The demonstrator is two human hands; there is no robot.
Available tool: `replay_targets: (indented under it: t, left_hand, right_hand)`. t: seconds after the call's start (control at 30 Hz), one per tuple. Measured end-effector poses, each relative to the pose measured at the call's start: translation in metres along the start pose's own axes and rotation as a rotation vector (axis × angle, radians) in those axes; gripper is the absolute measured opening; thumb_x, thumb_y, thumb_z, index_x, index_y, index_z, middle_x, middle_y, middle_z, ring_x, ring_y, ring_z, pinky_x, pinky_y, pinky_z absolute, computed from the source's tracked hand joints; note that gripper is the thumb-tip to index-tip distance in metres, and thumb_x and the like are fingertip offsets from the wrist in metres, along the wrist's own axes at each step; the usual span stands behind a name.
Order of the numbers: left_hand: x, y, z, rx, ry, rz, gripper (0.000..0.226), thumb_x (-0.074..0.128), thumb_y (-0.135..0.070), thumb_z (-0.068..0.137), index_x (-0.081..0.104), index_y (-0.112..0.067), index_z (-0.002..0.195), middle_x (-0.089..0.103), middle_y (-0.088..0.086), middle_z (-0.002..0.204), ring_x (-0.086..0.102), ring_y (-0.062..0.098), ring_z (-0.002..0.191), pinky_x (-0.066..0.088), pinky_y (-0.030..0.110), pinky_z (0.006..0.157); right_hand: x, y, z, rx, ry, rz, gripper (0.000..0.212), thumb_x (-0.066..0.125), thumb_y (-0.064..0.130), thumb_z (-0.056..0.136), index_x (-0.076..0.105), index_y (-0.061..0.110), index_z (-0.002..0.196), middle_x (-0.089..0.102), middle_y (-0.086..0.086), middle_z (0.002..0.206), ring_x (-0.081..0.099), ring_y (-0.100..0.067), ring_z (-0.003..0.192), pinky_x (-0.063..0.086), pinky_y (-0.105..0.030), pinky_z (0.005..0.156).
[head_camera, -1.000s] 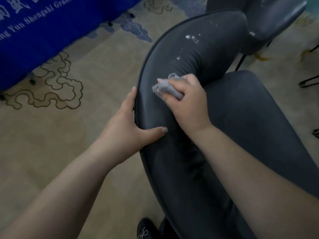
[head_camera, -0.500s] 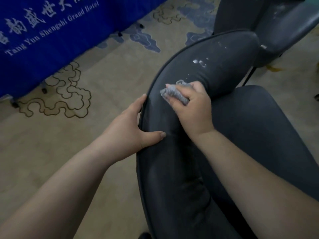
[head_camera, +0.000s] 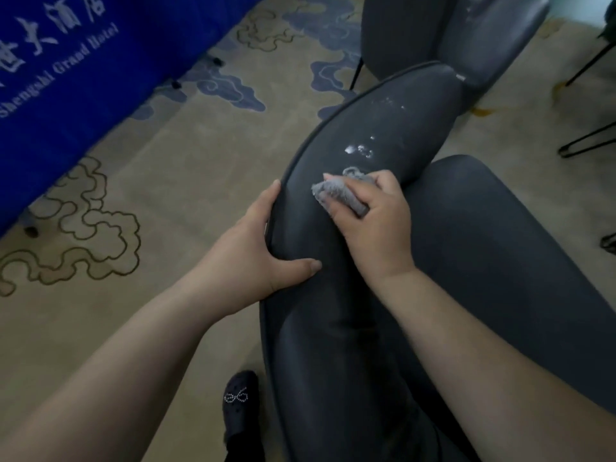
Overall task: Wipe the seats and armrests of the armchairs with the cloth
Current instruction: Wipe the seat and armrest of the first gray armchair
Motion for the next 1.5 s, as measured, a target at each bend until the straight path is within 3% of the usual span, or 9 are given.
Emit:
replay_targets:
  t: [0.2,0.4,0.57,0.8,0.93,1.07,1.2,1.37,1.5]
  left_hand:
    - [-0.003,-0.009,0.030,0.109,0.157,-0.009,0.120,0.085,-0.042,0.061,0.005,-0.046,0.151,0.040,-0.029,0.135,0.057,0.004,0.115,0.047,0.027,0.099]
    - [0.000,-0.015,0.046,0.174,0.300,-0.061,0.123,0.084,-0.041,0.061,0.001,-0.041,0.152,0.040,-0.033,0.135,0.057,0.003,0.116,0.048,0.024,0.099]
    - [0.000,-0.019,0.060,0.203,0.338,-0.041,0.124,0.084,-0.038,0.060,0.000,-0.043,0.151,0.043,-0.038,0.120,0.061,0.007,0.110,0.049,0.024,0.094]
    - [-0.005,-0.029,0.087,0.237,0.326,-0.009,0.120,0.085,-0.040,0.060,0.011,-0.037,0.153,0.039,-0.015,0.147,0.053,0.013,0.124,0.045,0.037,0.104]
    - [-0.004,-0.035,0.103,0.249,0.339,-0.004,0.116,0.086,-0.038,0.062,0.013,-0.037,0.153,0.036,-0.017,0.148,0.052,0.014,0.124,0.044,0.038,0.105]
    - [-0.005,-0.044,0.117,0.243,0.352,-0.010,0.113,0.085,-0.035,0.062,0.016,-0.041,0.151,0.042,-0.035,0.130,0.055,0.005,0.117,0.048,0.030,0.100]
    - [-0.002,-0.053,0.138,0.239,0.386,0.029,0.111,0.084,-0.037,0.063,0.015,-0.043,0.151,0.040,-0.028,0.140,0.054,0.004,0.118,0.047,0.027,0.100]
    - [0.000,-0.062,0.161,0.207,0.430,0.105,0.114,0.080,-0.050,0.057,0.010,-0.054,0.146,0.038,-0.043,0.121,0.050,-0.024,0.095,0.041,-0.001,0.071]
    - [0.006,-0.070,0.175,0.229,0.460,0.173,0.116,0.085,-0.042,0.059,0.011,-0.051,0.149,0.045,-0.026,0.137,0.057,-0.001,0.111,0.049,0.024,0.095]
  right_hand:
    - [0.002,0.002,-0.020,0.035,-0.052,0.032,0.031,0.075,0.028,0.077,0.072,0.027,0.107,0.050,0.000,0.090,0.055,-0.009,0.085,0.039,-0.010,0.081]
    - [-0.005,-0.010,0.017,0.230,-0.180,-0.028,0.024,0.076,0.027,0.079,0.075,0.019,0.101,0.055,-0.004,0.092,0.057,-0.007,0.086,0.041,-0.011,0.081]
    - [-0.007,0.003,-0.021,0.204,-0.192,0.027,0.023,0.077,0.026,0.075,0.075,0.024,0.098,0.056,-0.001,0.086,0.058,-0.003,0.083,0.041,-0.010,0.078]
    - [-0.004,-0.004,0.043,0.114,-0.162,-0.150,0.027,0.078,0.025,0.077,0.074,0.020,0.103,0.047,-0.007,0.089,0.051,-0.013,0.083,0.041,-0.014,0.077]
    - [-0.012,-0.030,0.071,0.205,-0.215,-0.134,0.026,0.075,0.027,0.080,0.074,0.019,0.105,0.047,-0.004,0.093,0.054,-0.014,0.090,0.039,-0.011,0.083]
    - [-0.009,-0.019,0.048,0.113,-0.223,-0.121,0.028,0.076,0.026,0.078,0.073,0.024,0.105,0.048,-0.003,0.089,0.053,-0.008,0.082,0.040,-0.010,0.077]
    - [-0.010,-0.035,0.079,0.151,-0.187,-0.112,0.027,0.076,0.024,0.078,0.074,0.022,0.105,0.049,-0.005,0.091,0.054,-0.012,0.086,0.042,-0.014,0.081]
    - [-0.019,-0.056,0.114,0.223,-0.207,-0.085,0.027,0.076,0.023,0.080,0.074,0.019,0.106,0.047,-0.006,0.092,0.053,-0.011,0.086,0.041,-0.015,0.081]
    - [-0.007,-0.028,0.081,0.043,-0.156,-0.087,0.022,0.073,0.025,0.082,0.075,0.019,0.103,0.046,-0.003,0.085,0.048,-0.005,0.076,0.037,-0.011,0.073]
Point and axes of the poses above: each hand's wrist, its own z-axis towards the middle knuckle, its own x-axis out of the palm, y = z × x, the point moved 10 cm from there along z, towards the middle knuckle
